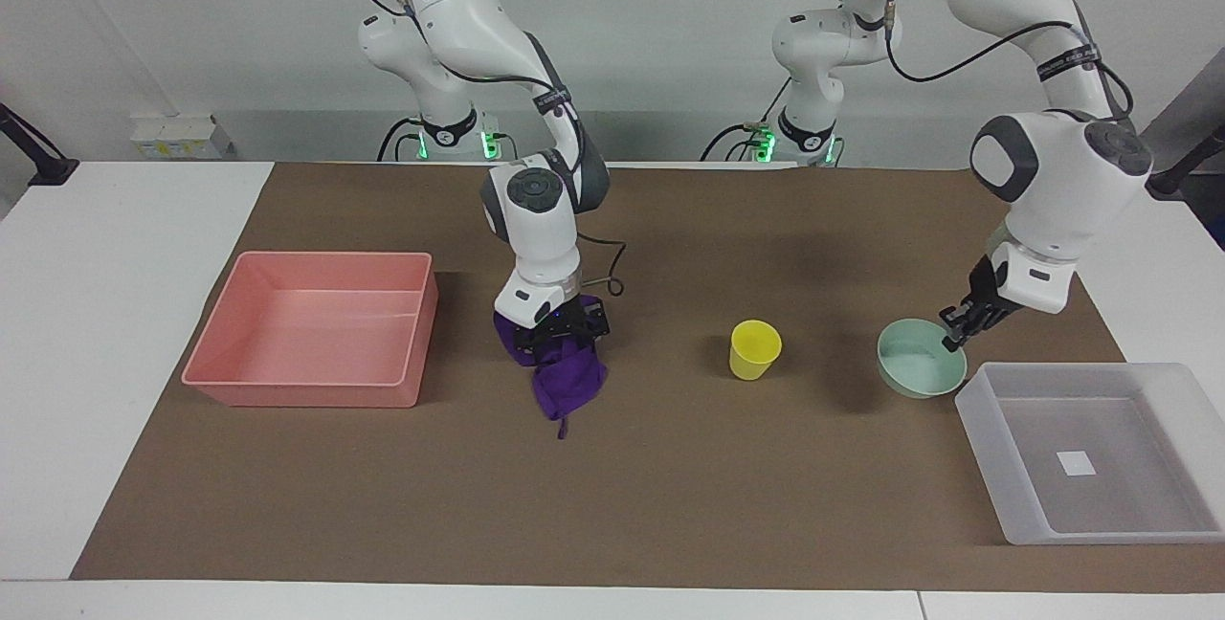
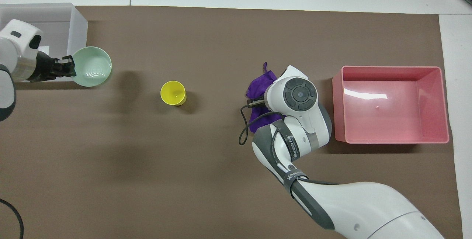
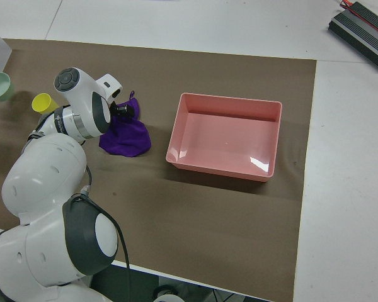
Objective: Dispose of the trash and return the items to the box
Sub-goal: 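Place the bowl in the clear bin while the right gripper carries the cloth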
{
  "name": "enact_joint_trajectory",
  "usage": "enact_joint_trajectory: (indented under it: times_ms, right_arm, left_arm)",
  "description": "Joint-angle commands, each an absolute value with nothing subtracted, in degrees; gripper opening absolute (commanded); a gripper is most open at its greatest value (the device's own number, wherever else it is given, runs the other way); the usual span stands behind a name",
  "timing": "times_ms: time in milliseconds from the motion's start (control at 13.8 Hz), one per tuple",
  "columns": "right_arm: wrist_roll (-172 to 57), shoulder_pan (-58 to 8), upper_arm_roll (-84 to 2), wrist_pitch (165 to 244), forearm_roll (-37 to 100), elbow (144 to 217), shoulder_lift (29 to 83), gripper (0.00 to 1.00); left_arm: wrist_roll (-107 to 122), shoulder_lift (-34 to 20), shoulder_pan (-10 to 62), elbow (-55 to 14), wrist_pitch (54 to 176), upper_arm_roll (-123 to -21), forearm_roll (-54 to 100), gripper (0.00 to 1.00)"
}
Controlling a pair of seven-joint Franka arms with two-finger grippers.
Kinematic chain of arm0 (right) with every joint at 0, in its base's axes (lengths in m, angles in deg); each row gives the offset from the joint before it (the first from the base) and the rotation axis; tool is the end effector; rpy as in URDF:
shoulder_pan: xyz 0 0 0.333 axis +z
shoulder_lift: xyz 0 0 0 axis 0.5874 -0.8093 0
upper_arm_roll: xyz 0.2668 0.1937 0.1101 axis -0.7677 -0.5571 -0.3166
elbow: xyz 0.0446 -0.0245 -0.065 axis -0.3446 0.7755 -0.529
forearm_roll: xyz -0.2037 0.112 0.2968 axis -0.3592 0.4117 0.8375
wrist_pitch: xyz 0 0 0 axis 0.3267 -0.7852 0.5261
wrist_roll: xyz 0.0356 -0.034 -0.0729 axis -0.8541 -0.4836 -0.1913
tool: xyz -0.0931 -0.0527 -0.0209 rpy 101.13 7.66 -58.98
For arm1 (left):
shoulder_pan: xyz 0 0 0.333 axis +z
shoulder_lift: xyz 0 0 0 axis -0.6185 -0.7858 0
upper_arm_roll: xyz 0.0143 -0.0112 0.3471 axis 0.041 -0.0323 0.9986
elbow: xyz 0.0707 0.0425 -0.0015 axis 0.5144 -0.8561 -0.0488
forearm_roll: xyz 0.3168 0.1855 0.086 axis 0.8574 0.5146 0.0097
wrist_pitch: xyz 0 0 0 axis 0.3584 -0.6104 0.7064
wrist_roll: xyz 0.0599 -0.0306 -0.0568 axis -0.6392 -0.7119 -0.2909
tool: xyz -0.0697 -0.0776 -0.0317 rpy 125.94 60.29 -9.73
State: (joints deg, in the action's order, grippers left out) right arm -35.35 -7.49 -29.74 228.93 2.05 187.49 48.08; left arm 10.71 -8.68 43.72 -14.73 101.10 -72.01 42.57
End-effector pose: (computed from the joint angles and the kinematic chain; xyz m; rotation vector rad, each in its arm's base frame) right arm 0.5818 0.2673 0.3307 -3.0907 -0.2624 -0.2247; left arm 0.6244 0.0284 0.4853 2.9947 0.4607 0.2478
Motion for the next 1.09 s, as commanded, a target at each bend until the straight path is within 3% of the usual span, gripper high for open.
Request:
enact_joint_trajectory:
  times_ms: [0, 218, 508, 799, 1017]
  right_arm:
    - [-36.25, -8.02, -30.03, 229.02, 2.5, 189.68, 49.39, 0.0]
    - [-36.07, -7.76, -29.77, 227.01, 2.41, 189.07, 50.27, 0.0]
    - [-35.37, -8.55, -29.24, 219.02, 2.41, 188.02, 56.67, 0.0]
    - [-32.65, -8.72, -28.8, 211.46, 2.32, 185.57, 61.78, 0.0]
    - [-30.8, -10.56, -28.71, 204.78, -2.4, 180.65, 65.29, 0.0]
  left_arm:
    - [12.77, -13.69, 47.42, -6.65, 99.74, -72.31, 42.47, 0.0]
    - [12.94, -20.72, 50.59, 3.62, 99.48, -72.31, 42.56, 0.0]
    - [14.78, -31.35, 55.07, 17.7, 98.86, -72.75, 42.82, 0.0]
    - [19.53, -37.86, 56.84, 22.37, 100.44, -72.31, 45.09, 0.0]
    - [19.98, -37.97, 57.01, 19.31, 102.99, -72.31, 48.53, 0.0]
